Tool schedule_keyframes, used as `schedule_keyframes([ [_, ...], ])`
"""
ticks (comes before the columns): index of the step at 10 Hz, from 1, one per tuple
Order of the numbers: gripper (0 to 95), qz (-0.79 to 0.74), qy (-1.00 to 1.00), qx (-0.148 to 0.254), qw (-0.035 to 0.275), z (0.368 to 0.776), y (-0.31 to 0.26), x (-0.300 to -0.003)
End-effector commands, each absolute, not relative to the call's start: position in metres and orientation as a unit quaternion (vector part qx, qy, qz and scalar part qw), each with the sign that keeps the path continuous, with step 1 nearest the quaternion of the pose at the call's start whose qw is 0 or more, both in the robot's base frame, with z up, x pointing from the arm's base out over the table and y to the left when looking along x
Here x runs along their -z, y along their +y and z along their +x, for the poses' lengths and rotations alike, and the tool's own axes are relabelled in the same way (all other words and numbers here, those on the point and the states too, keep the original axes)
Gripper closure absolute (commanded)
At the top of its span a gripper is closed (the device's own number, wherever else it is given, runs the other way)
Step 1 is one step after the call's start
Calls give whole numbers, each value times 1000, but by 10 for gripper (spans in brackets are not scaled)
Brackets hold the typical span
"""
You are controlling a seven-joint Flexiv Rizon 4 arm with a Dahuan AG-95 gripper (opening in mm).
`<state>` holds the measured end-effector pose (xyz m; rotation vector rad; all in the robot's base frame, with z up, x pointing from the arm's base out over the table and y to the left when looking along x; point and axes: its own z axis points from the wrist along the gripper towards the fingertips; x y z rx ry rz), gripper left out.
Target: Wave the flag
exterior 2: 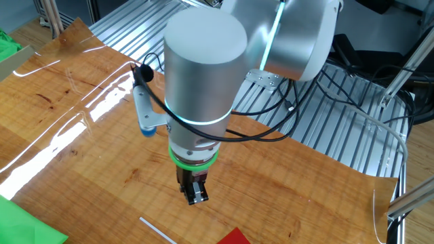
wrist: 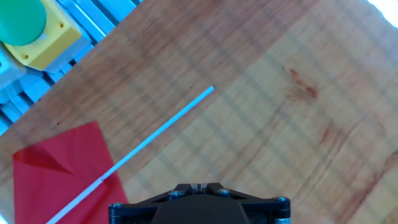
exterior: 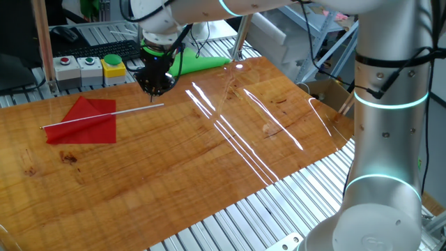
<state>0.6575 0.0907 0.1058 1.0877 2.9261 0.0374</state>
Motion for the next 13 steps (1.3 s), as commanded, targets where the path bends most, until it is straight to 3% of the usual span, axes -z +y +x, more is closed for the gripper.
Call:
schedule_keyframes([
  [1,950,344,939,-6,11,657,91,-106],
  [7,950,332,943,-4,0,657,91,-106],
  [13,950,489,872,-20,-2,677,97,-83],
])
